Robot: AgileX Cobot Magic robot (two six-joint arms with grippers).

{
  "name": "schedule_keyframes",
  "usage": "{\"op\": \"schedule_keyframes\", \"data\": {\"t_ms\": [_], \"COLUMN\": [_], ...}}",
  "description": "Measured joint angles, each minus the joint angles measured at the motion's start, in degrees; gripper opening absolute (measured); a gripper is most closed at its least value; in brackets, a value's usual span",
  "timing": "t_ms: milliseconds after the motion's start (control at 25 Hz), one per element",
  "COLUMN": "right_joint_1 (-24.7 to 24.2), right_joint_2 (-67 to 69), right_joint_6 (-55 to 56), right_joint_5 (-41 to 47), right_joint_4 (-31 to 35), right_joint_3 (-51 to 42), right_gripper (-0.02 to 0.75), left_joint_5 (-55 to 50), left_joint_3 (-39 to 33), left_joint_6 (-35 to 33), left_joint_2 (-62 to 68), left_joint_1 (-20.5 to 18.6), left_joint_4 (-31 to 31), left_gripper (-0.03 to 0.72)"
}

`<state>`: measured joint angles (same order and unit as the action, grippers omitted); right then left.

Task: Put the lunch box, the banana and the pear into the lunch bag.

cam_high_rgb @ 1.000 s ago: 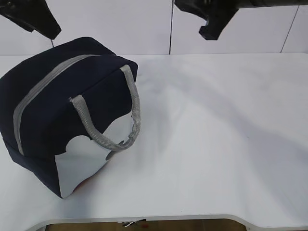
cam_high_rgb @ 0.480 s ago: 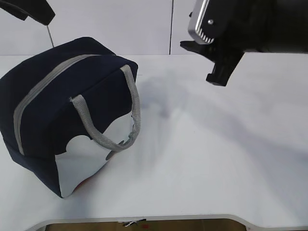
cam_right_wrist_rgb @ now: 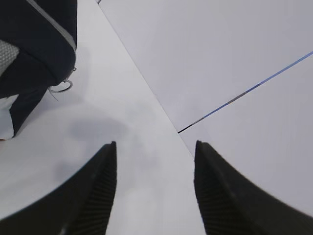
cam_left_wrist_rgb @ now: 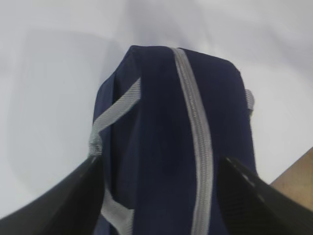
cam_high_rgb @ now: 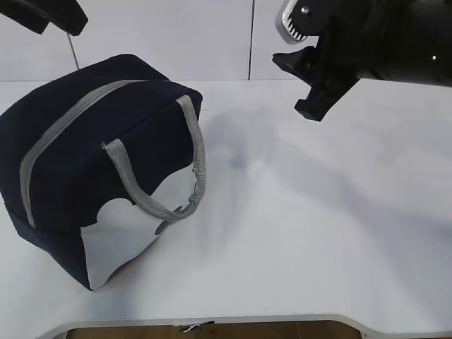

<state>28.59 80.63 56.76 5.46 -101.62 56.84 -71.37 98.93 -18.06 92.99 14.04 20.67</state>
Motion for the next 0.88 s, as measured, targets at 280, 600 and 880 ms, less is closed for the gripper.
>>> {"op": "schedule_keyframes", "data": {"t_ms": [280,600,880], "right_joint_1": [0.06,0.06,0.45], "right_joint_2": [-0.09,-1.35,-1.43], "right_joint_6": [0.00,0.20,0.20], "right_joint_5": [-0.11,-0.14,-0.23], "right_joint_4": [1.28,1.28,1.28], "right_joint_3": [0.00,-1.60,-3.93], "right_gripper": [0.421,0.421,0.419], "left_joint_5": [-0.21,-0.34,-0.56], "left_joint_3": [0.00,-13.87,-25.42], "left_joint_6": [7.97,8.98,9.12], "left_joint_2": [-2.85,-15.06,-30.86], "left_joint_1": [2.63,2.72,2.85], "left_joint_4": [-7.05,-9.24,-9.52], "left_gripper": [0.507,0.498,0.477]}}
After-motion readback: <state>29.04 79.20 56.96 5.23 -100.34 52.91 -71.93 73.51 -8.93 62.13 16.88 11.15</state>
